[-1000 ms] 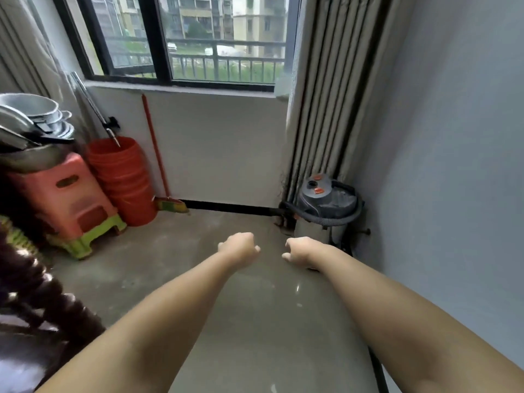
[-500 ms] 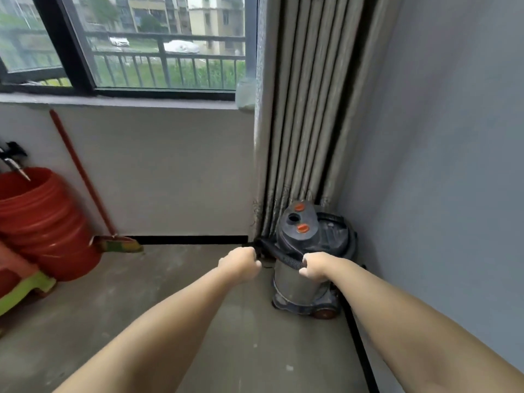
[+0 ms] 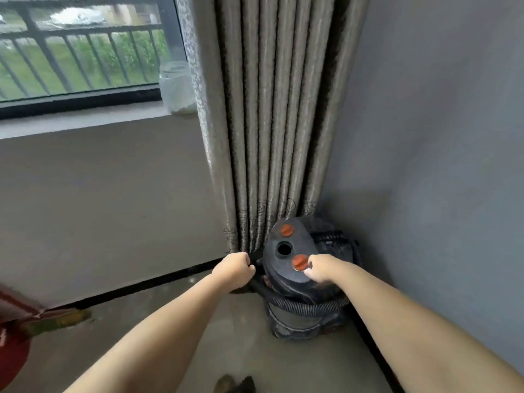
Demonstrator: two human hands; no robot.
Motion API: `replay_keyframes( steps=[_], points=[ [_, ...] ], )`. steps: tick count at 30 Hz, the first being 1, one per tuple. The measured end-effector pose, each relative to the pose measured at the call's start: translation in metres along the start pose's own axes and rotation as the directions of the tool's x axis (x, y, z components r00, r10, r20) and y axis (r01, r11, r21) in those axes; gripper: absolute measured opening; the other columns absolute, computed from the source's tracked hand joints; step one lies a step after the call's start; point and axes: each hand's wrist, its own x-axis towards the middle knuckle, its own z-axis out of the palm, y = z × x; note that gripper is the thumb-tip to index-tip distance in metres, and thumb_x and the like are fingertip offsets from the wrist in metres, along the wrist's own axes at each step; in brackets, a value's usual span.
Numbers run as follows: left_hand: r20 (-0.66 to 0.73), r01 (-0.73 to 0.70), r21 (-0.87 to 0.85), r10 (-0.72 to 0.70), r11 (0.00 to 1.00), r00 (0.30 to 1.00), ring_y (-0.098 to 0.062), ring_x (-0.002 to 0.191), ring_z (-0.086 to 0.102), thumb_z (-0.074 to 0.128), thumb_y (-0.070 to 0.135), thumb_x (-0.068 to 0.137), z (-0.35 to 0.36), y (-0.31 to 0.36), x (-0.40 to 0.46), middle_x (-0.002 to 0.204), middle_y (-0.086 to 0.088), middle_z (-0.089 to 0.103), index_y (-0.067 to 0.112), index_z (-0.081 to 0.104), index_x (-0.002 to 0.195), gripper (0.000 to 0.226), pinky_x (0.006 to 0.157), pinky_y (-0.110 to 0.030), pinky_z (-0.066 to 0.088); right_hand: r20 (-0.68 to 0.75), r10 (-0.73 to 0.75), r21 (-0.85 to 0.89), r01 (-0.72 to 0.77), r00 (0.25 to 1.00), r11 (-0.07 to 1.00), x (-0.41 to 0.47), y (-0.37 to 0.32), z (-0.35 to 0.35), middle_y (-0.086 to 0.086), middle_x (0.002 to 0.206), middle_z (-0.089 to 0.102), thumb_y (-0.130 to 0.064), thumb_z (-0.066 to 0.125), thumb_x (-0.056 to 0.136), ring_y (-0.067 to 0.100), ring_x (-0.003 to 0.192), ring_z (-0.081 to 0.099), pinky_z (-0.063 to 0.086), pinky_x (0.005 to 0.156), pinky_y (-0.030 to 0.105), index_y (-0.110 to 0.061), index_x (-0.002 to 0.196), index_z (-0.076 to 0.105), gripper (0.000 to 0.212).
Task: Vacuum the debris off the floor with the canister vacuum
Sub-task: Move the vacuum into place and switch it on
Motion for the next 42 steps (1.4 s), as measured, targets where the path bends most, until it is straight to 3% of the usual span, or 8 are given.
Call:
replay_keyframes(
  steps=[10,14,17,24,29,32,35,42],
  points=[
    [0.341,-0.24,0.052,0.208,0.969,0.917,-0.026,0.105,0.059,0.046,0.025,0.093,-0.011,0.038,0.184,0.1,-0.007,0.065,0.015,0.062,0.091,0.019,0.077,-0.026,0.041,0.057,0.371,0.487,-0.35,0.927,0.8,0.084,0.039,-0.001,0.009,0.125,0.061,-0.033,0.044,0.099,0.026,0.116,0.056,0.042,0.088,0.026,-0.01,0.12,0.06,0.035],
    [0.355,-0.224,0.015,0.204,0.975,0.912,-0.028,0.106,0.059,0.044,0.024,0.095,0.013,0.061,0.23,0.11,-0.011,0.065,0.011,0.064,0.104,0.025,0.082,-0.029,0.043,0.083,0.436,0.648,-0.381,0.896,0.66,0.133,0.06,-0.011,0.008,0.097,0.064,-0.031,0.044,0.098,0.03,0.113,0.059,0.043,0.072,0.028,-0.015,0.086,0.062,0.027],
    [0.363,-0.191,0.006,0.176,0.982,0.915,-0.031,0.109,0.058,0.038,0.024,0.099,0.03,0.073,0.256,0.119,-0.014,0.063,0.008,0.059,0.118,0.032,0.09,-0.031,0.045,0.079,0.501,0.744,-0.386,0.862,0.546,0.163,0.065,-0.02,0.015,0.114,0.064,-0.028,0.041,0.099,0.032,0.112,0.058,0.04,0.076,0.029,-0.007,0.101,0.063,0.031],
    [0.266,-0.114,-0.099,0.137,0.988,0.954,-0.036,0.133,0.037,0.049,0.046,0.094,0.072,0.074,0.357,0.148,-0.017,0.033,0.013,0.028,0.149,0.067,0.11,-0.042,0.034,0.269,0.628,0.961,-0.251,0.73,-0.12,0.241,0.066,0.006,0.013,0.129,0.058,-0.038,0.051,0.097,0.031,0.12,0.053,0.043,0.095,0.03,-0.004,0.131,0.054,0.048],
    [0.485,-0.12,-0.188,0.198,0.975,0.852,-0.031,0.134,0.039,0.052,0.058,0.088,0.094,0.072,0.407,0.15,-0.013,0.036,0.016,0.03,0.148,0.077,0.111,-0.044,0.035,0.384,0.677,0.834,0.078,0.627,-0.546,0.282,0.068,0.024,0.013,0.104,0.069,-0.035,0.061,0.092,0.03,0.093,0.066,0.053,0.087,0.039,-0.006,0.12,0.061,0.041],
    [0.515,-0.141,-0.251,0.255,0.958,0.819,-0.028,0.133,0.04,0.055,0.055,0.088,0.1,0.067,0.418,0.149,-0.011,0.038,0.019,0.035,0.146,0.072,0.11,-0.042,0.036,0.384,0.695,0.789,0.176,0.608,-0.589,0.294,0.069,0.029,0.01,0.069,0.067,-0.031,0.06,0.094,0.027,0.061,0.066,0.057,0.076,0.045,-0.005,0.094,0.062,0.027],
    [0.518,-0.176,-0.286,0.306,0.942,0.799,-0.027,0.133,0.042,0.055,0.047,0.091,0.1,0.065,0.419,0.147,-0.01,0.042,0.018,0.039,0.145,0.063,0.11,-0.038,0.036,0.391,0.722,0.792,0.192,0.57,-0.58,0.294,0.065,0.023,0.009,0.061,0.06,-0.026,0.056,0.097,0.022,0.049,0.061,0.056,0.068,0.042,-0.007,0.083,0.057,0.024],
    [0.559,-0.2,-0.243,0.305,0.949,0.771,-0.028,0.136,0.038,0.051,0.053,0.091,0.109,0.05,0.385,0.151,-0.008,0.036,0.022,0.029,0.149,0.069,0.111,-0.04,0.034,0.456,0.707,0.788,0.125,0.541,-0.603,0.272,0.061,0.053,0.011,0.066,0.064,-0.034,0.059,0.094,0.029,0.061,0.064,0.056,0.082,0.053,-0.001,0.107,0.056,0.036]
  ],
)
